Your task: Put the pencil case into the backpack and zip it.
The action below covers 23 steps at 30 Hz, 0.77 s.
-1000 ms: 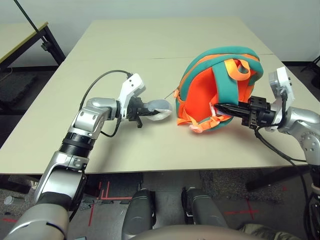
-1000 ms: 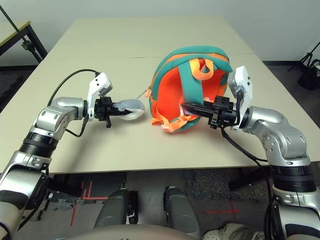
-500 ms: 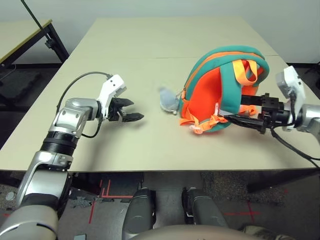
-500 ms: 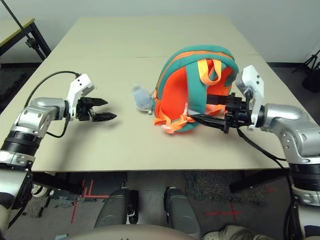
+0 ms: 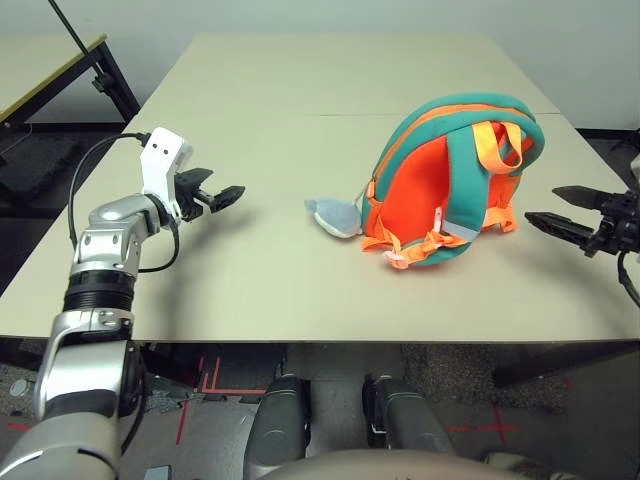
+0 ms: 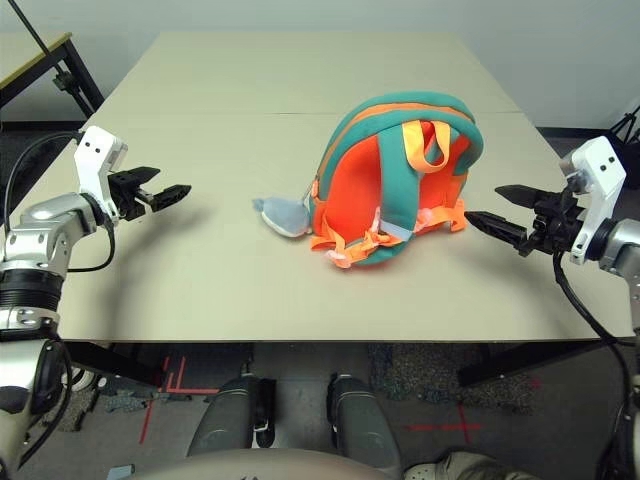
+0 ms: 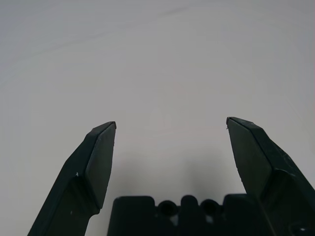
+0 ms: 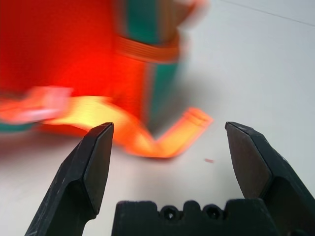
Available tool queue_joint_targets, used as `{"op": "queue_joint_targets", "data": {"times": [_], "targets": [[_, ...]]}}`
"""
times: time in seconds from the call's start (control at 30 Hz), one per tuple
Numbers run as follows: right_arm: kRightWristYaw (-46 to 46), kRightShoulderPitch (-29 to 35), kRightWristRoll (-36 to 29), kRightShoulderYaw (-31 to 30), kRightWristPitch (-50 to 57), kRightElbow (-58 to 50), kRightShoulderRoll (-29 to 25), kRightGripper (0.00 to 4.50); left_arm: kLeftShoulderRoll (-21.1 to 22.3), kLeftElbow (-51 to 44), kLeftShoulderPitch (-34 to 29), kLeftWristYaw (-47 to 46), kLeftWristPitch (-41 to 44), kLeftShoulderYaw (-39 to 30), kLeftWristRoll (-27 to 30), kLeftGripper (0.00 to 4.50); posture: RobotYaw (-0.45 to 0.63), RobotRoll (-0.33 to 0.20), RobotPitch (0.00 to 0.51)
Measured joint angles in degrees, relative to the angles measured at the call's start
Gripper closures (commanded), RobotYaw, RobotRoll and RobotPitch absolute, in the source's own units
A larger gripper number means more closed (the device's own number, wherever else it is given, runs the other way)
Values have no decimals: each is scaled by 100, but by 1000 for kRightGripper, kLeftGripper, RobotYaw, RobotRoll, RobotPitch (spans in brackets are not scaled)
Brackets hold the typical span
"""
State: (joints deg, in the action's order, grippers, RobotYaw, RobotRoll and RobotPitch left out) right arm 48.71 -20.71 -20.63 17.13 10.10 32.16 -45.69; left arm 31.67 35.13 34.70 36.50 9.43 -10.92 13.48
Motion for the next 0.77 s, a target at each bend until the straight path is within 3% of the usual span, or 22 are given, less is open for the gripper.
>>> {"op": "queue_joint_targets", "data": {"times": [0.17, 0.37, 0.77], "targets": [[-1242, -432, 190, 210, -816, 762, 611, 32, -317, 193, -127, -970, -795, -353, -30, 0, 105, 0, 98], [-2298, -738, 390, 382, -1579, 1522, 936, 32, -599, 468, -193, -1929, -1270, -692, -28, 0, 108, 0, 98], [-3770, -837, 515, 609, -2817, 2077, 1494, 32, -1110, 623, -263, -2702, -1698, -987, 48, 0, 137, 0, 89]]}}
